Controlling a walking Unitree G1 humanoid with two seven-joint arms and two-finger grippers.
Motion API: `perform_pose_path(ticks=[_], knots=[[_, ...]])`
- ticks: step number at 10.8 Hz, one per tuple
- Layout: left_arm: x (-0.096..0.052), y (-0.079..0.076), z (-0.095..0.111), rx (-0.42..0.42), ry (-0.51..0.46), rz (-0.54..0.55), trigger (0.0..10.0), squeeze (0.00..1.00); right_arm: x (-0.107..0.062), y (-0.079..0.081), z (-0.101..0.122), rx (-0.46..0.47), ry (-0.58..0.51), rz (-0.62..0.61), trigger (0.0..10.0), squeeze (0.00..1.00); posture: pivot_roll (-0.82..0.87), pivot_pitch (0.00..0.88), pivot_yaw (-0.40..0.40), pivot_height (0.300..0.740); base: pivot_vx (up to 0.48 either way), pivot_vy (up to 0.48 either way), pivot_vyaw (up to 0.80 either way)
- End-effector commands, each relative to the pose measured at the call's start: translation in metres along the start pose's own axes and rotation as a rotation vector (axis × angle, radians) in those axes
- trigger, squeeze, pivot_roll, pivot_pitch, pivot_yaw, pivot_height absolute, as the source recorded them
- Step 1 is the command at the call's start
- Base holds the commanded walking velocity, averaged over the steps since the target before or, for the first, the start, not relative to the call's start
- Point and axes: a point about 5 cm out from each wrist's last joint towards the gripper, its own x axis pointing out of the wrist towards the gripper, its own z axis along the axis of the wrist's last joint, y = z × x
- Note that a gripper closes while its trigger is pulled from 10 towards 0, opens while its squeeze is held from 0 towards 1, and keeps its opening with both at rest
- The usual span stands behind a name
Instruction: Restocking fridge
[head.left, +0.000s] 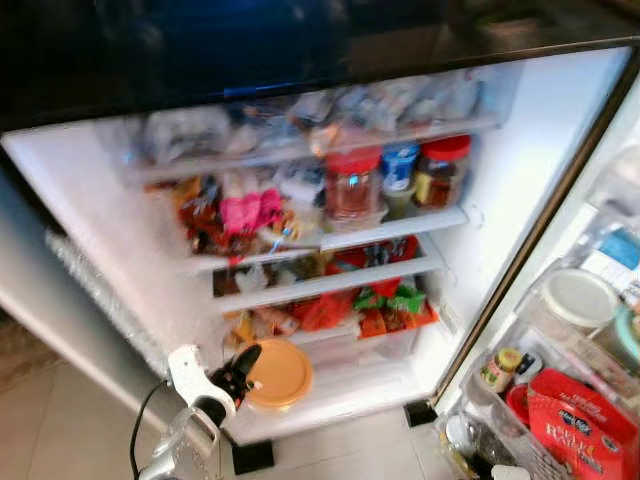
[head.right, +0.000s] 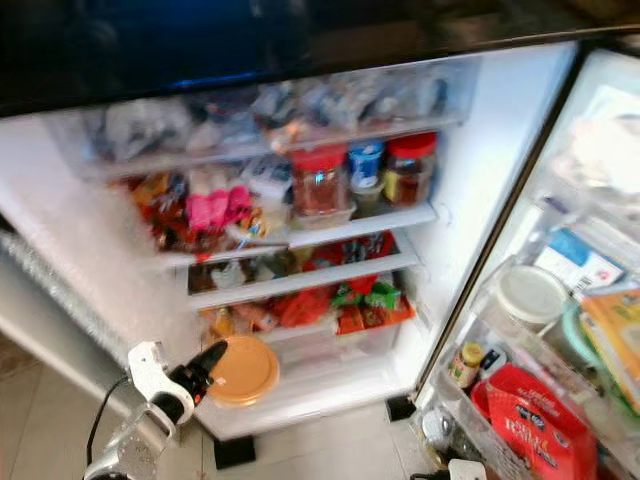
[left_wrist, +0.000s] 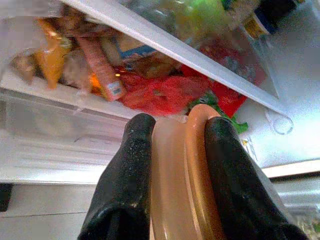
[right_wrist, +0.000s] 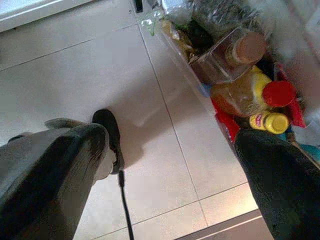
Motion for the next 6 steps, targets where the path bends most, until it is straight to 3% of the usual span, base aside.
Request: perform_pose_path(ticks=[1,6], knots=[[-0.0010,0.0002,0.0033,0.020,0.005,-0.011,10.0,0.00,-0.0001,0.0015,-0.0024,-0.007,0.007,0.007,10.0,0.00,-0.12,0.000,0.042,0.740,0.000,0.000,-0.69],[-0.0013,-0.0018,0.0038,0.038,0.011,-0.020,10.0,0.00,-0.0003,-0.0006,-0.0021,-0.002,0.008,0.003,10.0,0.00,-0.11,0.000,0.037,0.740,0.000,0.000,-0.68]])
